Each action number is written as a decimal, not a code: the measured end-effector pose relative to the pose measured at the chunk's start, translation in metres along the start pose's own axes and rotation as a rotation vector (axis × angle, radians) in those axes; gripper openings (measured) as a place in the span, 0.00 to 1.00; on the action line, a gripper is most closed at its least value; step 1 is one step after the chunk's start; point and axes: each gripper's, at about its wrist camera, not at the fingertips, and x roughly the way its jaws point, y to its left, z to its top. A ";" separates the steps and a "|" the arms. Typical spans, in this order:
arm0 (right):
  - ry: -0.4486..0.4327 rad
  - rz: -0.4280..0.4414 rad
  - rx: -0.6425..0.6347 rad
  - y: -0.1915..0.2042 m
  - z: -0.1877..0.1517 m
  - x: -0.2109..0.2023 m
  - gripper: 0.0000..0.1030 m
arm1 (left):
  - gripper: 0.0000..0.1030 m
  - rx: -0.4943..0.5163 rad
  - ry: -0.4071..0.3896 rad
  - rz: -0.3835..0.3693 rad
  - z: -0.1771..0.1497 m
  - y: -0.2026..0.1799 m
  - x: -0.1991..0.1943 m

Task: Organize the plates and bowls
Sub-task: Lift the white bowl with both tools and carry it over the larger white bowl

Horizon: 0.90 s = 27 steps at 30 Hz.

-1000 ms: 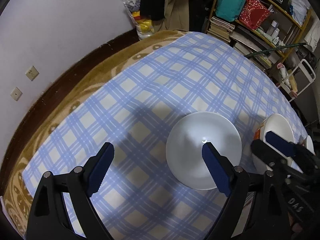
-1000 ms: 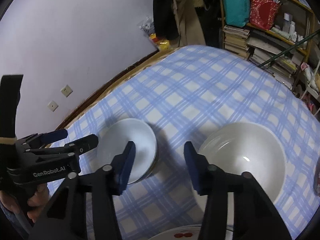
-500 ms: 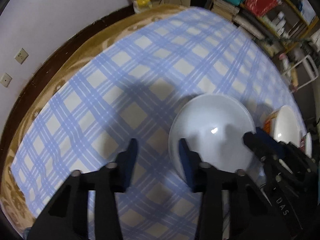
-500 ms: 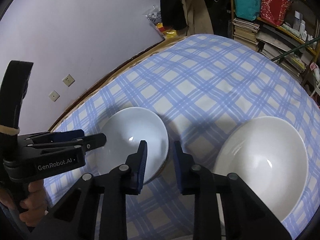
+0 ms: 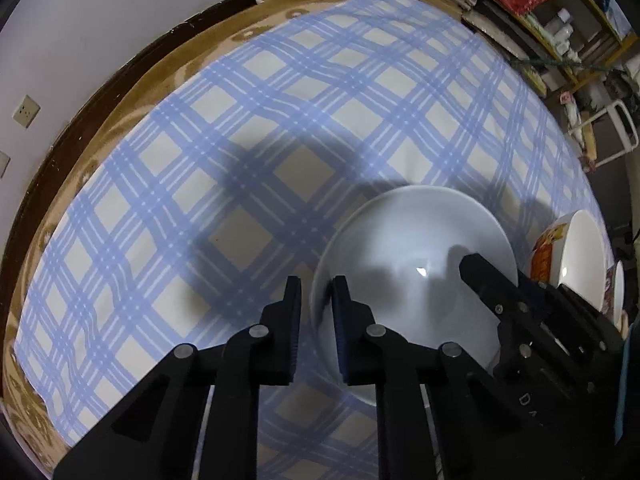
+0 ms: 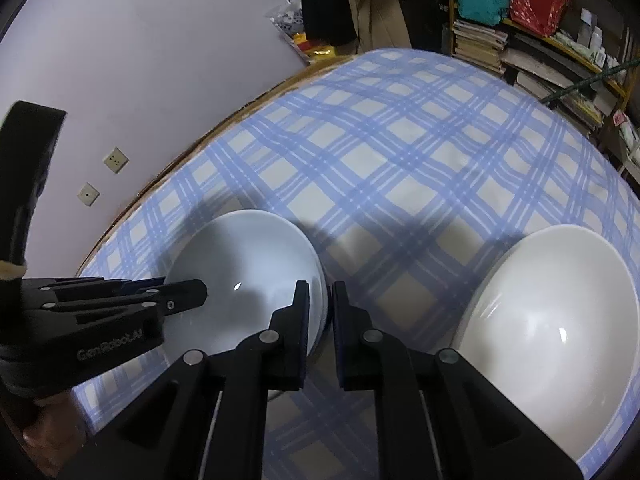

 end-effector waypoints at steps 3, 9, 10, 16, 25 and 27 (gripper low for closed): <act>0.015 0.001 0.009 0.000 0.002 0.003 0.12 | 0.12 0.038 -0.022 0.031 -0.004 -0.006 -0.004; 0.011 0.032 0.014 -0.001 -0.004 -0.001 0.11 | 0.10 0.021 -0.042 0.003 -0.006 0.003 -0.014; 0.014 0.043 0.016 -0.002 -0.005 -0.002 0.11 | 0.10 0.026 -0.050 0.005 -0.007 0.003 -0.017; 0.012 0.025 0.008 0.005 -0.012 -0.019 0.11 | 0.10 0.070 -0.117 0.016 -0.016 -0.009 -0.044; -0.063 0.013 0.041 -0.014 -0.007 -0.076 0.11 | 0.10 0.162 -0.215 -0.008 -0.022 -0.056 -0.093; -0.084 -0.003 0.048 -0.021 -0.007 -0.091 0.11 | 0.10 0.176 -0.217 -0.016 -0.022 -0.068 -0.098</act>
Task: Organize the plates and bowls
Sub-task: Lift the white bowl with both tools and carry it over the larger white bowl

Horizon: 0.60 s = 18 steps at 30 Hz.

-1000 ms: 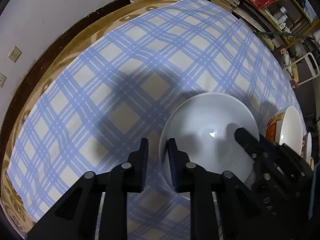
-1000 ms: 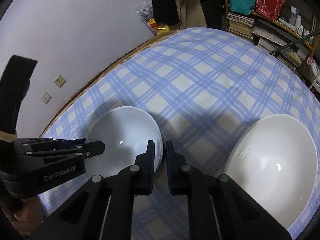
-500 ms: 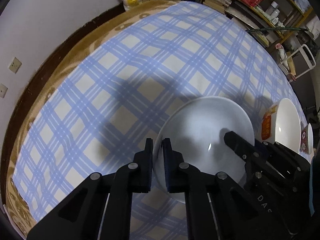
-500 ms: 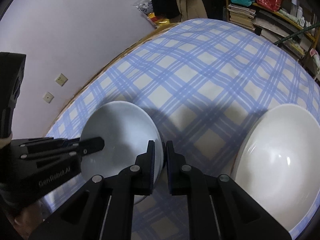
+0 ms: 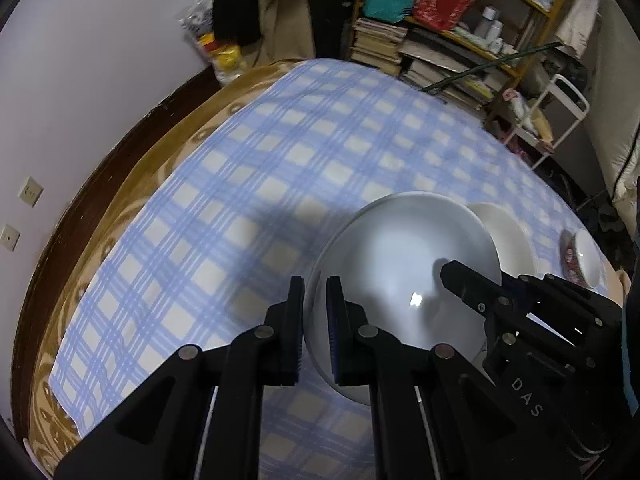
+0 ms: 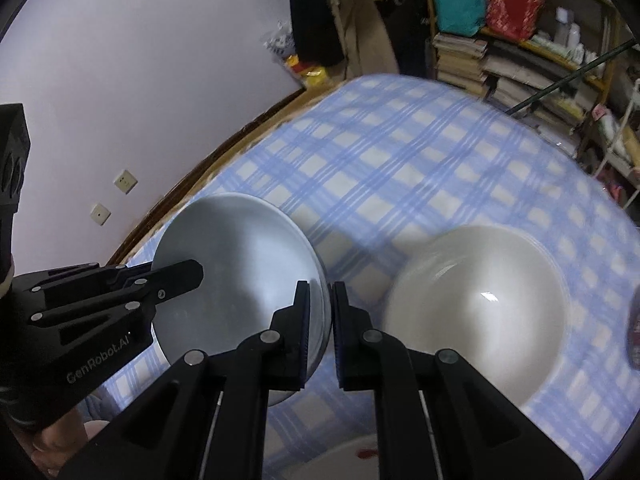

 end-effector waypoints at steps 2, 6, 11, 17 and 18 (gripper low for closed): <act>-0.015 -0.015 0.012 -0.010 0.002 -0.013 0.11 | 0.10 0.018 -0.001 -0.014 0.004 -0.014 -0.005; -0.035 -0.041 0.042 -0.029 0.003 -0.035 0.11 | 0.10 0.075 -0.012 -0.017 0.013 -0.043 -0.011; -0.066 -0.079 0.065 -0.051 0.002 -0.057 0.11 | 0.10 0.127 -0.038 -0.038 0.026 -0.076 -0.018; -0.113 -0.107 0.119 -0.074 -0.001 -0.074 0.11 | 0.10 0.188 -0.061 -0.054 0.032 -0.105 -0.020; -0.118 -0.105 0.135 -0.078 -0.002 -0.075 0.11 | 0.10 0.200 -0.063 -0.055 0.031 -0.109 -0.019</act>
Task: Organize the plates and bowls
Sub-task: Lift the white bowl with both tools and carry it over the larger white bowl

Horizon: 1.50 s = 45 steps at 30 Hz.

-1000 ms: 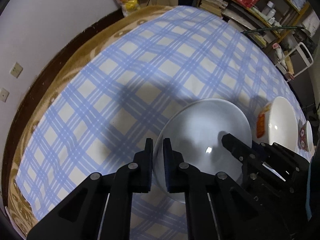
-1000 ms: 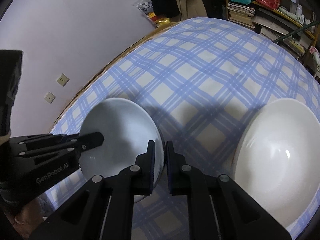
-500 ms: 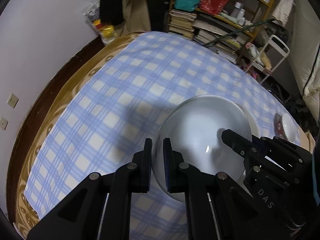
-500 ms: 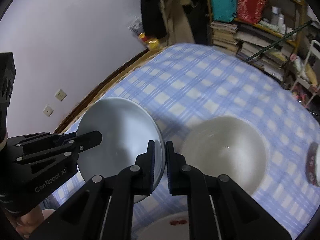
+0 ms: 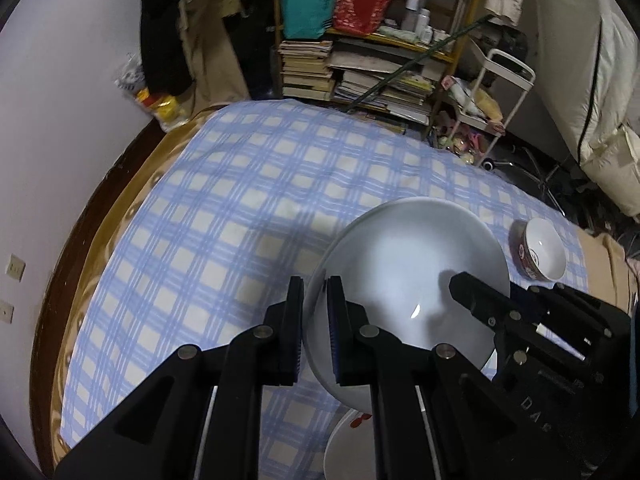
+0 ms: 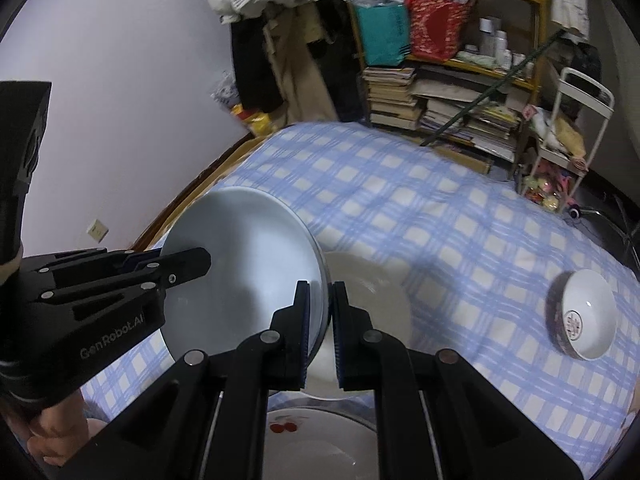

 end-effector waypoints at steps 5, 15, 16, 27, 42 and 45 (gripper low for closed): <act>0.005 -0.034 0.019 -0.014 -0.005 0.000 0.12 | 0.11 0.018 0.014 -0.026 -0.005 -0.015 0.010; -0.005 -0.024 0.043 -0.035 -0.014 0.005 0.11 | 0.11 0.018 0.026 -0.029 -0.008 -0.026 0.025; -0.006 -0.025 0.041 -0.035 -0.014 0.007 0.11 | 0.11 0.018 0.031 -0.025 -0.009 -0.026 0.028; 0.057 0.005 0.023 -0.037 -0.024 0.035 0.11 | 0.11 0.011 0.089 -0.003 -0.014 -0.016 0.054; 0.099 -0.041 -0.013 -0.038 -0.033 0.065 0.11 | 0.11 0.012 0.156 0.002 -0.020 -0.014 0.084; 0.107 -0.042 -0.017 -0.038 -0.035 0.070 0.11 | 0.11 0.006 0.168 -0.001 -0.020 -0.013 0.089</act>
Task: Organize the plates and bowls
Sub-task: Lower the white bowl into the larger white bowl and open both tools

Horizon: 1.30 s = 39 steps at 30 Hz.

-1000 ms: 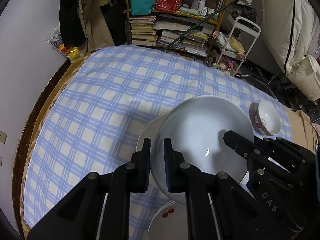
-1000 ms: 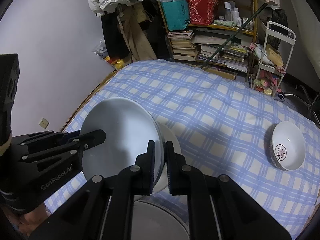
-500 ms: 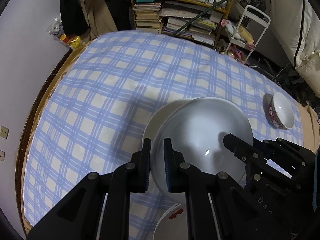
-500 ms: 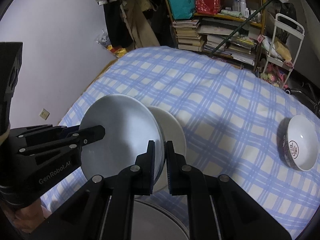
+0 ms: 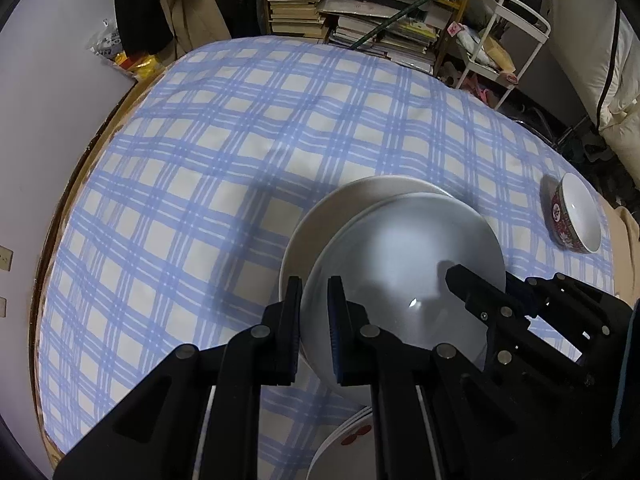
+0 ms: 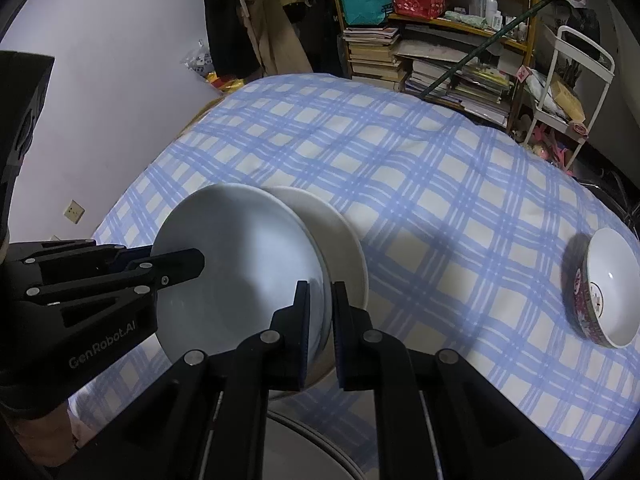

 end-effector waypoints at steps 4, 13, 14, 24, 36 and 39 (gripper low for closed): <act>-0.002 -0.020 -0.033 0.004 -0.002 0.004 0.11 | 0.11 -0.006 0.011 -0.012 0.001 0.002 0.004; -0.037 -0.077 -0.084 0.007 -0.002 0.004 0.12 | 0.11 0.011 0.046 -0.007 -0.002 -0.002 0.013; -0.038 -0.078 -0.082 0.006 -0.001 0.004 0.12 | 0.11 0.013 0.043 -0.006 -0.003 -0.003 0.013; -0.040 -0.040 -0.052 -0.001 0.000 0.004 0.13 | 0.12 0.023 0.010 0.012 -0.002 -0.004 0.006; -0.080 -0.021 0.007 -0.014 0.005 -0.022 0.13 | 0.18 0.008 -0.043 -0.045 0.003 -0.006 -0.013; -0.097 -0.023 0.035 -0.024 0.005 -0.034 0.14 | 0.23 0.036 -0.086 -0.025 0.003 -0.015 -0.022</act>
